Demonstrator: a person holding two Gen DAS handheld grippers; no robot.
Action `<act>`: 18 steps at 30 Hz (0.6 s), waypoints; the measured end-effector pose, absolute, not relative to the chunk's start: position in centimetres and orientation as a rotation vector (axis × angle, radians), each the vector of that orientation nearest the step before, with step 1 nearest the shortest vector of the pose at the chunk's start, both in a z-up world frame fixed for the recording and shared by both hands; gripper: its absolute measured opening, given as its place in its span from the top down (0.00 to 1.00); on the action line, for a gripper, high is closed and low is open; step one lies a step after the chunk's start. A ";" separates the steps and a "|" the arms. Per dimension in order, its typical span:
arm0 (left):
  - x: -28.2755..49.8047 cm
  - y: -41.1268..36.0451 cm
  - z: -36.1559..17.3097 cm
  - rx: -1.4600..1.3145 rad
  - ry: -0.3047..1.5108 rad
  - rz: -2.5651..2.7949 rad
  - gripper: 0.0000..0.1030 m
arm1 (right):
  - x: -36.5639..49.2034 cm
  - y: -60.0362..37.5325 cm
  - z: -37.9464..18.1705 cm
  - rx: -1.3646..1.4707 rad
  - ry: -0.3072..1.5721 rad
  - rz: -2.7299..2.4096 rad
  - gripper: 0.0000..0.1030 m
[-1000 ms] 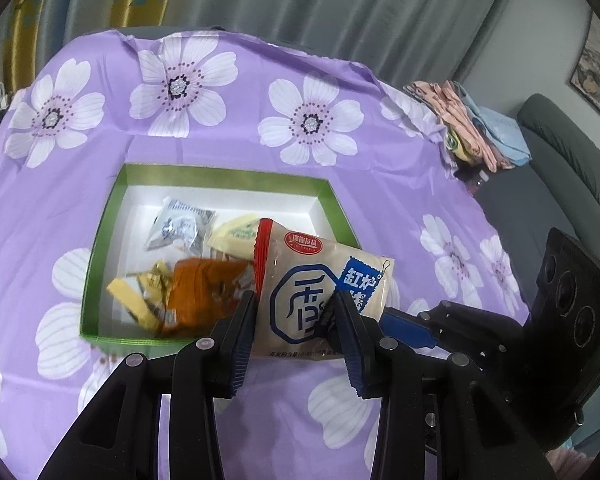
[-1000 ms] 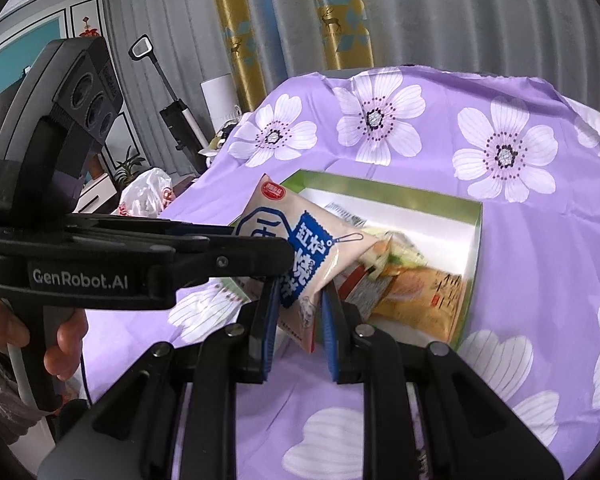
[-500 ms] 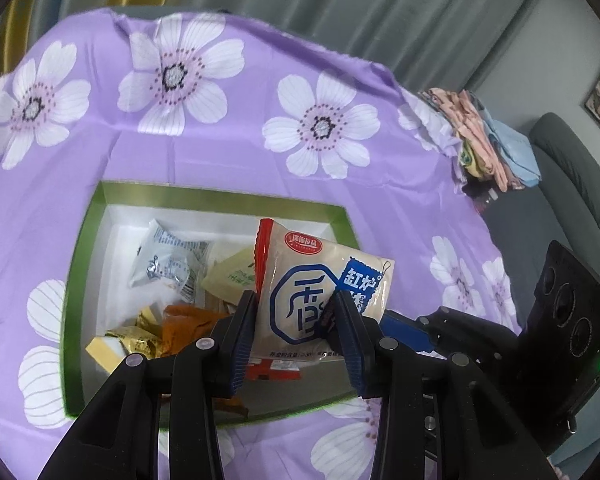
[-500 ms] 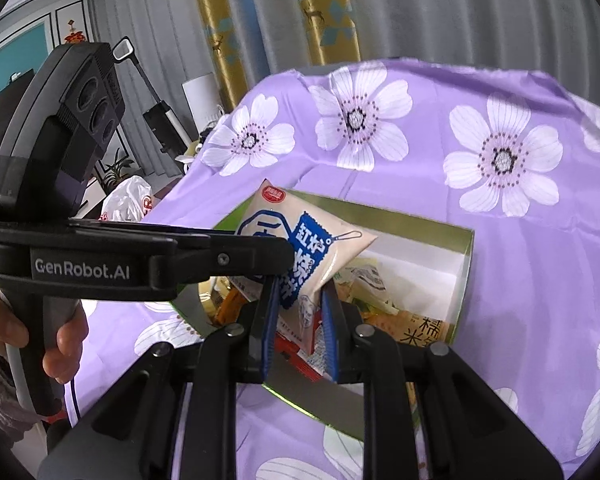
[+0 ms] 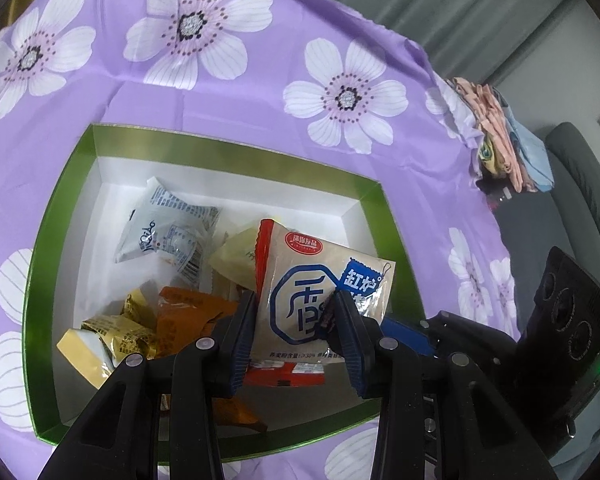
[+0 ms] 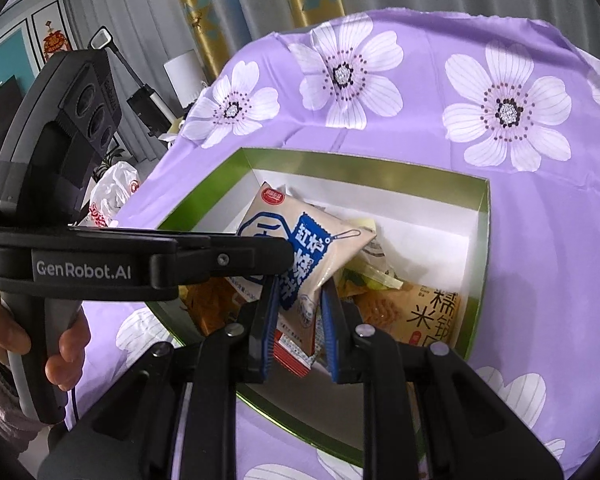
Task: Organize snacks
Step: 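Carry the biscuit packet over the green box and lower it, then press the biscuit packet down among the snacks with the left gripper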
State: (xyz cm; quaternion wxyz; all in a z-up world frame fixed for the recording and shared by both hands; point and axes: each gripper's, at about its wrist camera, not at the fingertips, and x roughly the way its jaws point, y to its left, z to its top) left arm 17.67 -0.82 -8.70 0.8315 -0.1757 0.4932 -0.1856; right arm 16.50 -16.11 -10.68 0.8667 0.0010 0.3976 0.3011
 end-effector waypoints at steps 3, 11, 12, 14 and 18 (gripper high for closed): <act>17.8 -0.7 -9.1 -0.372 1.052 -0.387 0.62 | 16.7 -16.0 -10.9 0.002 0.844 0.628 0.79; 18.0 -0.6 -9.6 -0.354 1.063 -0.364 0.62 | 17.0 -15.7 -11.0 -0.010 0.855 0.617 0.79; 18.1 -0.7 -9.8 -0.349 1.067 -0.357 0.62 | 17.0 -15.8 -11.0 -0.011 0.853 0.617 0.79; 18.1 -0.6 -10.0 -0.355 1.071 -0.354 0.62 | 17.0 -15.8 -11.0 -0.014 0.853 0.616 0.79; 18.0 -0.6 -10.1 -0.345 1.069 -0.350 0.62 | 16.9 -15.7 -11.0 -0.015 0.856 0.613 0.78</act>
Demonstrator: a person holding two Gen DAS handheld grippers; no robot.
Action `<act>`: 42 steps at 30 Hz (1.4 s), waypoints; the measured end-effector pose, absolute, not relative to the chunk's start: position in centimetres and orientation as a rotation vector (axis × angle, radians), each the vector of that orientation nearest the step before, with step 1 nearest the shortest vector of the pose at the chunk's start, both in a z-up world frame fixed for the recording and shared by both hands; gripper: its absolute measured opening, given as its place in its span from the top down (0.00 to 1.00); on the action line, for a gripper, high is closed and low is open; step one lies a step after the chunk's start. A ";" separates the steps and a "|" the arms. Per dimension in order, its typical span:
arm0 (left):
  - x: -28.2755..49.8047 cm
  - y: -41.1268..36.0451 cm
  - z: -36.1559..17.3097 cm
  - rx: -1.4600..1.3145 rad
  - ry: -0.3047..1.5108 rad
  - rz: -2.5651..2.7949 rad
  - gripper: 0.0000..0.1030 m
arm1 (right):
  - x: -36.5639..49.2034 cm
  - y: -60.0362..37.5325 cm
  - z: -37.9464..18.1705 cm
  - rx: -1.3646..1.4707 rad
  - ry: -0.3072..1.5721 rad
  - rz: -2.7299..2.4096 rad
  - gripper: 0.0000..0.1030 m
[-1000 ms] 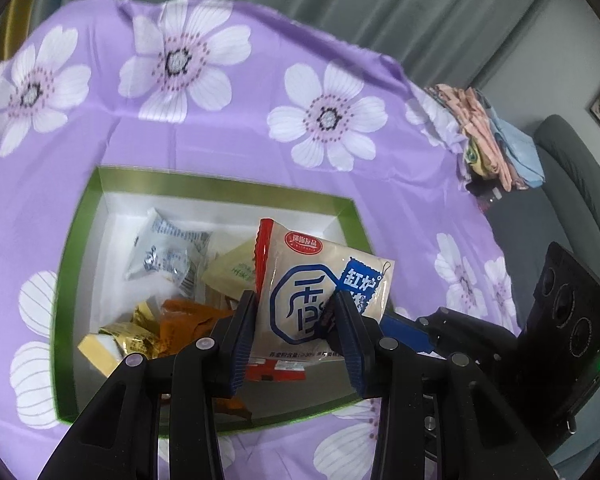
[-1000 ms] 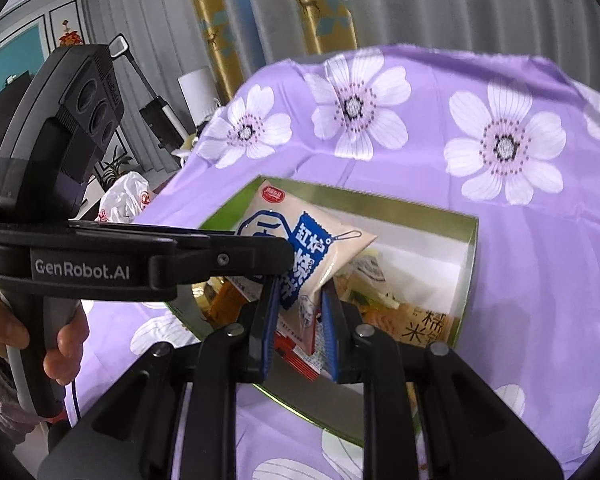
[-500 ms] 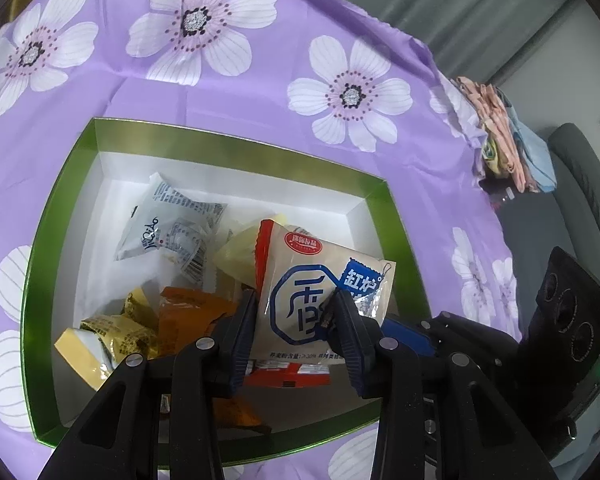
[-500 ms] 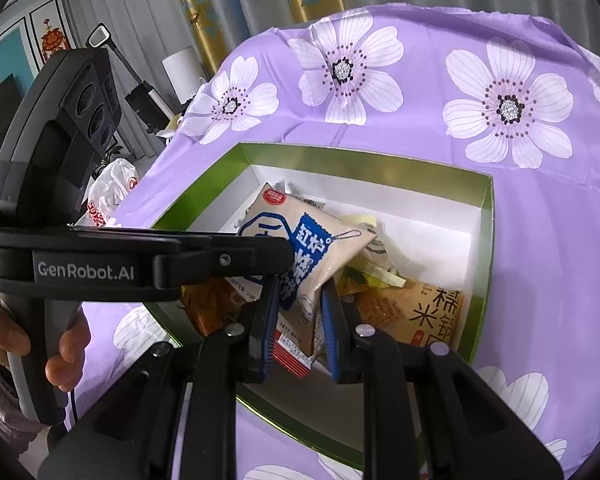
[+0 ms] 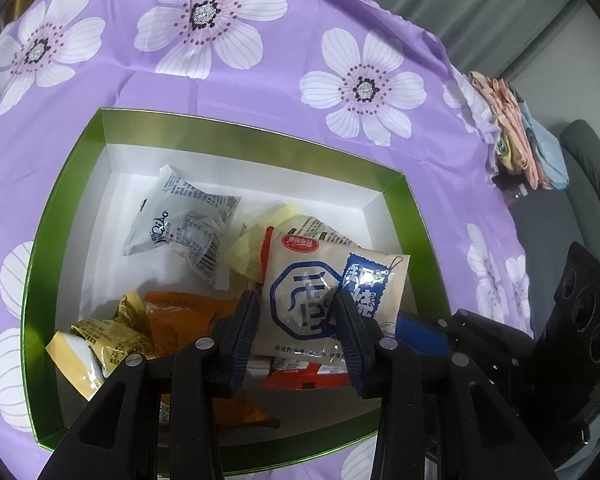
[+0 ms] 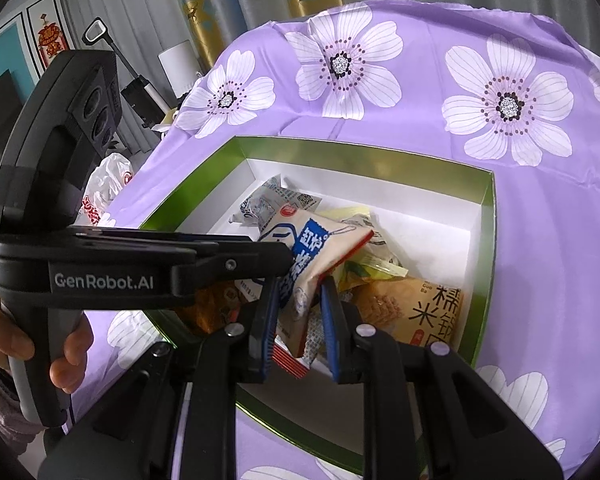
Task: Organize snacks
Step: 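Press the biscuit packet down among the snacks with the left gripper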
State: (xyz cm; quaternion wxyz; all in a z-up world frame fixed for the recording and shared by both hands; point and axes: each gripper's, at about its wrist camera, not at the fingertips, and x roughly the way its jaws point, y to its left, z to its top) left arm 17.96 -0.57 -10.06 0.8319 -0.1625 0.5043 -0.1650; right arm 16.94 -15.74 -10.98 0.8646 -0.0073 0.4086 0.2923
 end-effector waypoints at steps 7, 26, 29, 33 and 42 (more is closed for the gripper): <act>18.0 -0.7 -10.0 -0.334 1.069 -0.346 0.62 | 16.9 -15.7 -11.1 -0.018 0.858 0.611 0.78; 17.8 -1.3 -9.9 -0.285 1.060 -0.322 0.62 | 17.0 -15.7 -11.2 -0.018 0.866 0.604 0.77; 17.9 -1.3 -9.9 -0.282 1.061 -0.320 0.62 | 16.9 -15.7 -11.2 -0.017 0.867 0.604 0.77; 17.9 -1.4 -9.9 -0.275 1.064 -0.315 0.62 | 17.0 -15.6 -11.2 -0.021 0.869 0.602 0.77; 18.0 -1.7 -9.6 -0.253 1.068 -0.305 0.62 | 17.0 -15.6 -11.2 -0.033 0.872 0.598 0.77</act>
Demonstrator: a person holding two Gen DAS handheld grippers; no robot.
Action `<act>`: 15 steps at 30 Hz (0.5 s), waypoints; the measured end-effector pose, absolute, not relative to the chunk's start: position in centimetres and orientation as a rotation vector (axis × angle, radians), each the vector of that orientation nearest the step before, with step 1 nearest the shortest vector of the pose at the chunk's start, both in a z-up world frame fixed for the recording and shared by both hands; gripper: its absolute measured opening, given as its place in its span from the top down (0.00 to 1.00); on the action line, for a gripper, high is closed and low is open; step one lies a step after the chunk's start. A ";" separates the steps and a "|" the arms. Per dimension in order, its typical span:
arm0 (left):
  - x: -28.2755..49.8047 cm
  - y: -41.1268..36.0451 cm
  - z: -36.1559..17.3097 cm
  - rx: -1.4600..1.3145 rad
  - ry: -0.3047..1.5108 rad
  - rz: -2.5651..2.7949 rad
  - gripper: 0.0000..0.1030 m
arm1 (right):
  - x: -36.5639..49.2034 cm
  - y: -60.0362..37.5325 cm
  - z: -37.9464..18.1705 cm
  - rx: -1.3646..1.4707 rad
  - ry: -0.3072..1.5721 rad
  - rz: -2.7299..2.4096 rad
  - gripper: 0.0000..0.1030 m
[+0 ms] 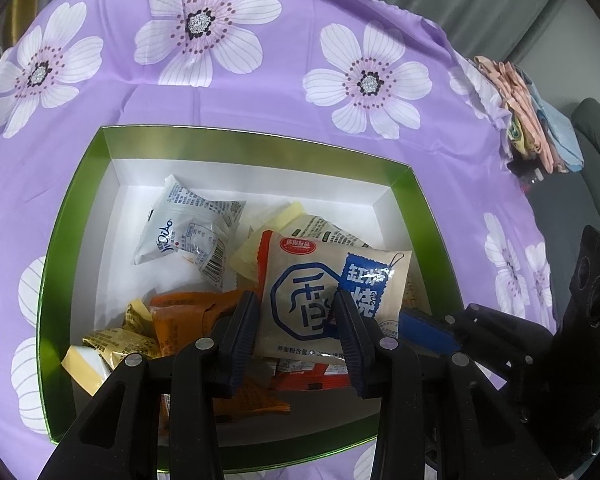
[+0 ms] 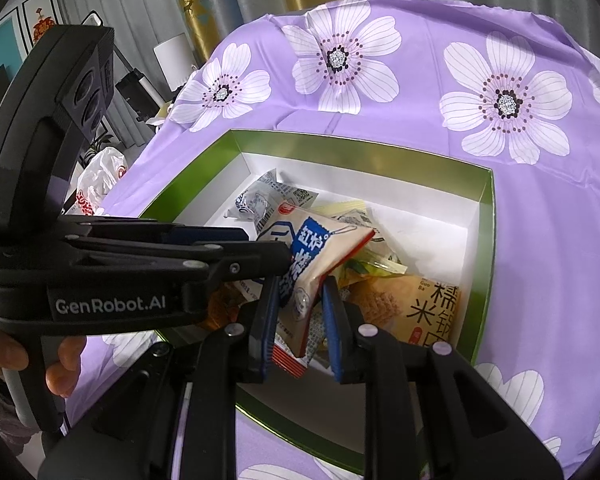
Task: Organize snacks
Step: 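Press the biscuit packet down among the snacks with the left gripper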
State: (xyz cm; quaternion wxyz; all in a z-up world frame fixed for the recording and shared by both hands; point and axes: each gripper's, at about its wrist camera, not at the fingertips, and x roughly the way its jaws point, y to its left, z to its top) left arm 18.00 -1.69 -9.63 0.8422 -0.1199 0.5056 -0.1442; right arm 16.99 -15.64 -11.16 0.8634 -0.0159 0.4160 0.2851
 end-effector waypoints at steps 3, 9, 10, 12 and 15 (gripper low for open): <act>18.0 -1.7 -9.6 -0.251 1.069 -0.304 0.62 | 17.0 -15.6 -11.1 -0.033 0.871 0.597 0.77; 18.0 -1.7 -9.6 -0.248 1.071 -0.304 0.62 | 17.0 -15.5 -11.1 -0.033 0.873 0.597 0.77; 18.0 -1.7 -9.6 -0.248 1.070 -0.304 0.62 | 17.0 -15.5 -11.1 -0.035 0.876 0.596 0.77; 18.1 -1.8 -9.6 -0.250 1.072 -0.304 0.62 | 17.0 -15.5 -11.2 -0.039 0.884 0.593 0.77; 18.1 -1.5 -9.8 -0.261 1.092 -0.307 0.62 | 17.3 -15.4 -11.2 -0.041 0.899 0.588 0.77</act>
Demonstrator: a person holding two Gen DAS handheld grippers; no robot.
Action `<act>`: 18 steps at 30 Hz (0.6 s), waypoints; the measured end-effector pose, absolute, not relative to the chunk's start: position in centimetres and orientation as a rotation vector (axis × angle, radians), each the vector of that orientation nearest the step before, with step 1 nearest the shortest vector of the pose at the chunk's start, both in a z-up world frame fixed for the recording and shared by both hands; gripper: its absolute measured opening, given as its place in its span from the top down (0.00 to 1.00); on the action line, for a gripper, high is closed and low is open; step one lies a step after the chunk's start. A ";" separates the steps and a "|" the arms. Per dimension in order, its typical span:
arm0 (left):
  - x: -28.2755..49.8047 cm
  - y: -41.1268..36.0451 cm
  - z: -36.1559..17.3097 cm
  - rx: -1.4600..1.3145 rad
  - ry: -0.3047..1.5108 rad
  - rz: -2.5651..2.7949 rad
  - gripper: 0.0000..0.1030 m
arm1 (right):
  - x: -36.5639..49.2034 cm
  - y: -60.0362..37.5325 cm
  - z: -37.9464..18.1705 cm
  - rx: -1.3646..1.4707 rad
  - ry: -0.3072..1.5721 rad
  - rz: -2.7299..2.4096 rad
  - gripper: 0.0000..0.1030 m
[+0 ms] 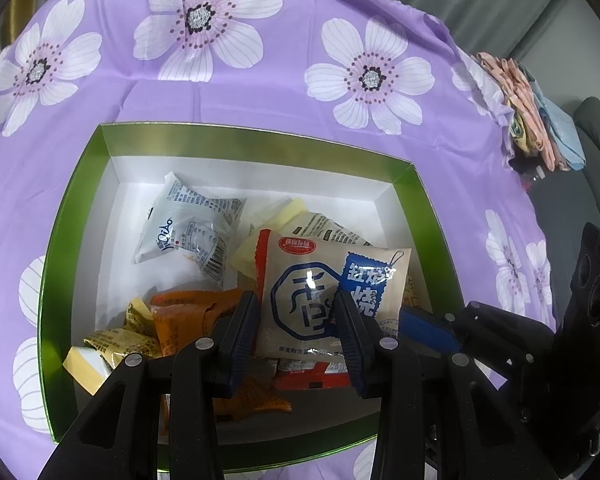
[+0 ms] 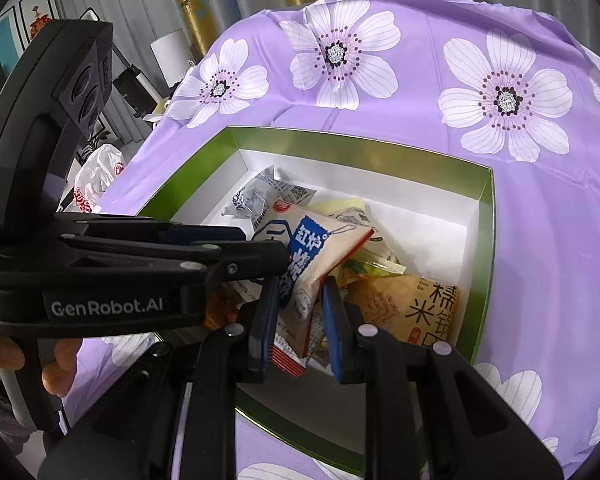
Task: Organize snacks
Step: 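Press the biscuit packet down among the snacks with the left gripper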
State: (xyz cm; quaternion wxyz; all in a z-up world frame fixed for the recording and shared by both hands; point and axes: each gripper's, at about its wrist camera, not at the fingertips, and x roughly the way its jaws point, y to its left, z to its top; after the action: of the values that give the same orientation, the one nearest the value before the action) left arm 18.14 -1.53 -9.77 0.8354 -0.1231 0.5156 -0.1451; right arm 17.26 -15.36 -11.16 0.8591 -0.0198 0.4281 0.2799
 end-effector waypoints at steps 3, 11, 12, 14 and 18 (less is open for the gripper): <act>18.3 -1.5 -9.9 -0.262 1.102 -0.310 0.62 | 17.3 -15.4 -11.1 -0.048 0.907 0.584 0.77; 18.2 -1.4 -9.9 -0.268 1.113 -0.309 0.62 | 17.4 -15.4 -11.1 -0.037 0.922 0.565 0.75; 18.3 -1.5 -9.9 -0.266 1.113 -0.307 0.62 | 17.5 -15.3 -11.1 -0.035 0.925 0.564 0.74; 18.3 -1.6 -9.8 -0.259 1.114 -0.302 0.62 | 17.4 -15.3 -11.1 -0.034 0.926 0.560 0.73; 18.2 -1.7 -9.8 -0.250 1.115 -0.293 0.62 | 17.6 -15.3 -11.2 -0.028 0.931 0.551 0.69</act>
State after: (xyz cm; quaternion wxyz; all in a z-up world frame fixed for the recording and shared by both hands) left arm 18.23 -1.69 -9.77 0.8311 -0.1179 0.5256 -0.1382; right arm 17.58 -15.32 -11.16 0.8570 -0.0135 0.4433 0.2623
